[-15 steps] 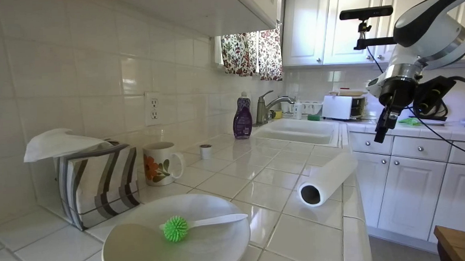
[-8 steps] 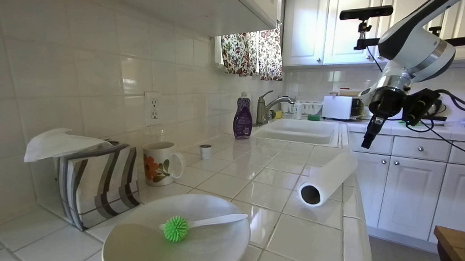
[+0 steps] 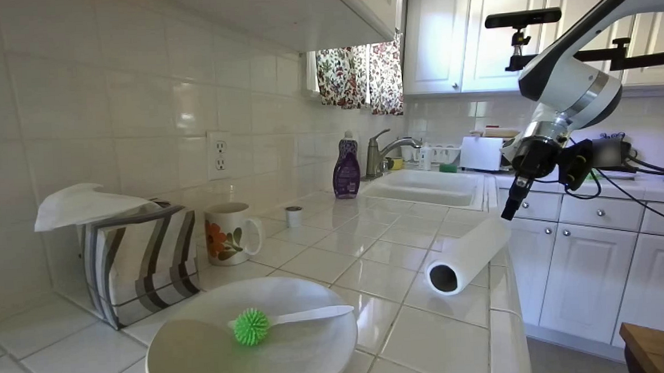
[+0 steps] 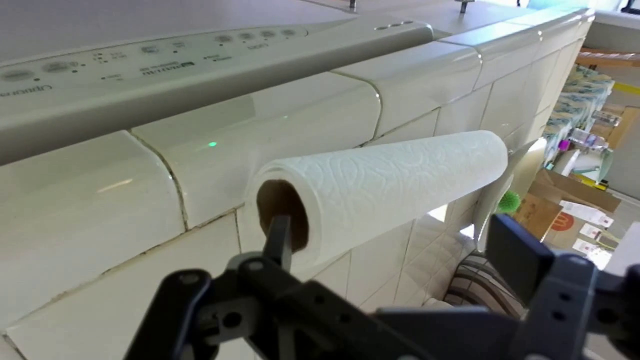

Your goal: Lift up the paper towel and place it upright

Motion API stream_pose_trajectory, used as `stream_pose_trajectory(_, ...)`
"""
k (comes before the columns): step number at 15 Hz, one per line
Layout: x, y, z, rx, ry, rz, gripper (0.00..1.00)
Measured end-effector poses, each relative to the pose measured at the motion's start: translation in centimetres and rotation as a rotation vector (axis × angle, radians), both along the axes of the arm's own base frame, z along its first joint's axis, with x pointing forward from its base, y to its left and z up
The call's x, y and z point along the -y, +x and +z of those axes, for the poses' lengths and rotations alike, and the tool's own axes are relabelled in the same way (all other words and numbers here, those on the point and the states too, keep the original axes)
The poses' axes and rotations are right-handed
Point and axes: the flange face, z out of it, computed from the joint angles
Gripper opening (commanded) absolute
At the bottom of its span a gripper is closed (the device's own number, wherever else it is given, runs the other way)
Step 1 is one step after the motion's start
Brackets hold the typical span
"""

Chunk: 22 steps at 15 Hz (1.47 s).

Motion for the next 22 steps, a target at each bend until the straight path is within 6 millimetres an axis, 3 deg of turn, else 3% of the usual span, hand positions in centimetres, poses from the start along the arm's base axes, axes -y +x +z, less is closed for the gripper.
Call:
stream_pose_trajectory(9, -0.1, 2.5, -2.7, -0.032, 0.103, 0.034, 1.00)
stream_pose_trajectory(17, 0.3, 3.4, -4.3, -0.054, 0.208, 0.051, 1.00)
stream_pose_trajectory(20, 0.2, 3.6, -4.7, -0.053, 0.278, 0.061, 0.69)
stream_pose_trajectory(22, 0.1, 3.8, -4.7, -0.052, 0.313, 0.071, 0.69)
